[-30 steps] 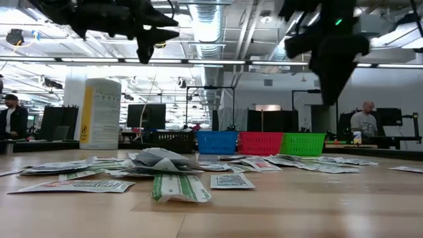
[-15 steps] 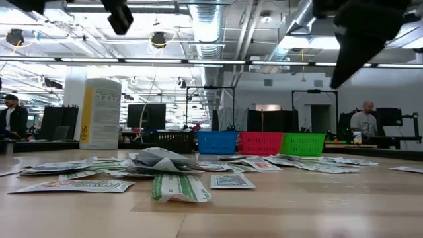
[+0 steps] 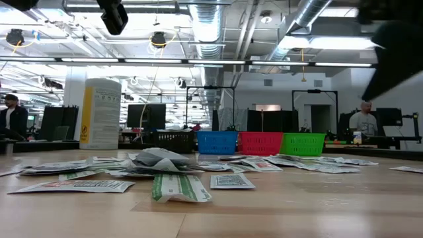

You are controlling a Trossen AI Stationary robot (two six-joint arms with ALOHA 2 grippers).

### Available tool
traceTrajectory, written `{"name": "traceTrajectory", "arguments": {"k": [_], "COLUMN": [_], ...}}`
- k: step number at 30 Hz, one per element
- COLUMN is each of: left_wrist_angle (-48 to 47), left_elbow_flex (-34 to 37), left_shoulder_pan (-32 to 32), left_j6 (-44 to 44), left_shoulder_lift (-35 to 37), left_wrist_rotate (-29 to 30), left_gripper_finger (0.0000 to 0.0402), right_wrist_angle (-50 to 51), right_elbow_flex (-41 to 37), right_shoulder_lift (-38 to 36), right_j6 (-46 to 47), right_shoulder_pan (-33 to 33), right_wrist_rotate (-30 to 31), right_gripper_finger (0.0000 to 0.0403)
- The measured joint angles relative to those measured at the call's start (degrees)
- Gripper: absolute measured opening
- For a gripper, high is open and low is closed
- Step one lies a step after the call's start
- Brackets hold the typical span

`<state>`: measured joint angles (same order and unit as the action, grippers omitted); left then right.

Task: Pick & Place First Aid Supplies
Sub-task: Put the green bandage pack in the black bin

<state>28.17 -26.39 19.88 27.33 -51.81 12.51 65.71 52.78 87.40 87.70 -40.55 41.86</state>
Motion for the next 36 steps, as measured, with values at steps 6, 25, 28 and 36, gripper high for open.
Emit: {"name": "traceTrajectory", "arguments": {"k": [6, 25, 28, 36], "left_wrist_angle": [0.4, 0.6, 0.6, 1.1], "left_elbow_flex": [0.0, 0.0, 0.0, -0.1], "left_shoulder_pan": [0.0, -0.1, -0.1, -0.1], "left_j6": [0.0, -1.6, -1.6, -1.4], "left_shoulder_lift": [0.0, 0.0, 0.0, 0.0], "left_wrist_rotate": [1.3, 7.5, 7.6, 7.6], "left_gripper_finger": [0.0108, 0.0108, 0.0108, 0.0108], "right_wrist_angle": [-31.5, -43.5, -44.1, -45.9], "right_elbow_flex": [-14.1, -18.3, -18.3, -18.3], "right_shoulder_lift": [-4.2, -1.8, -1.8, -1.2], "right_j6": [1.9, -16.2, -16.2, -16.2], "right_shoulder_pan": [0.0, 8.9, 9.4, 10.0], "right_wrist_rotate": [4.8, -7.9, -8.4, -8.6], "right_gripper_finger": [0.0129, 0.0119, 0.0119, 0.0119]}}
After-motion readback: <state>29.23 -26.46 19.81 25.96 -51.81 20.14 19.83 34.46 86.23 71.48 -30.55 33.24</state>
